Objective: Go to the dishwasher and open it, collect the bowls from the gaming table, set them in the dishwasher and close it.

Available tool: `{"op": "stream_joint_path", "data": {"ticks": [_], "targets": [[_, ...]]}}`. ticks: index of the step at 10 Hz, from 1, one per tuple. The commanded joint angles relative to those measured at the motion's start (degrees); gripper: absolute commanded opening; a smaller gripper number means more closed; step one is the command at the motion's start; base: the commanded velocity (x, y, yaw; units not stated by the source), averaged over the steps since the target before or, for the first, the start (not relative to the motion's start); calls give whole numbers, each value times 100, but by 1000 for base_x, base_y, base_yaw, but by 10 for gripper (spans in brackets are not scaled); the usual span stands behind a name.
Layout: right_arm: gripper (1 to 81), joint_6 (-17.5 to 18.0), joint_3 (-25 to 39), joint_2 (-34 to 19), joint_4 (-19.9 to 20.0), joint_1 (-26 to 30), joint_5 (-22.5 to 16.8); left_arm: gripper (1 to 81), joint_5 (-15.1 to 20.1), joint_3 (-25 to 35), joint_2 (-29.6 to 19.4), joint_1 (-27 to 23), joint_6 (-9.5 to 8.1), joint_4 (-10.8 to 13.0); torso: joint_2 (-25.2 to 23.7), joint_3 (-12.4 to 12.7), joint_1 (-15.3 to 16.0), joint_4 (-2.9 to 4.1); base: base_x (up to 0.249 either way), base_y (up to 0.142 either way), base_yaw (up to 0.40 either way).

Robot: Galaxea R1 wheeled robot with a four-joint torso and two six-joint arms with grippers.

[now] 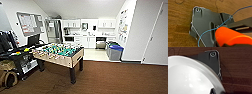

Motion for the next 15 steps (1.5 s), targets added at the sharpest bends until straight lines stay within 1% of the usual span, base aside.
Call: {"op": "stream_joint_path", "data": {"ticks": [1,6,15], "targets": [[10,15,-26,-135,1,240,-194,10,168,27,-135,-122,18,102,0,0,-2,0,123,-95,0],[10,15,-26,-127,1,258,-194,10,168,27,-135,-122,10,93,5,0,4,0,123,-92,0],[10,15,9,-100,-26,250,-194,10,168,27,-126,-122,18,93,2,0,-2,0,112,0,0]]}}
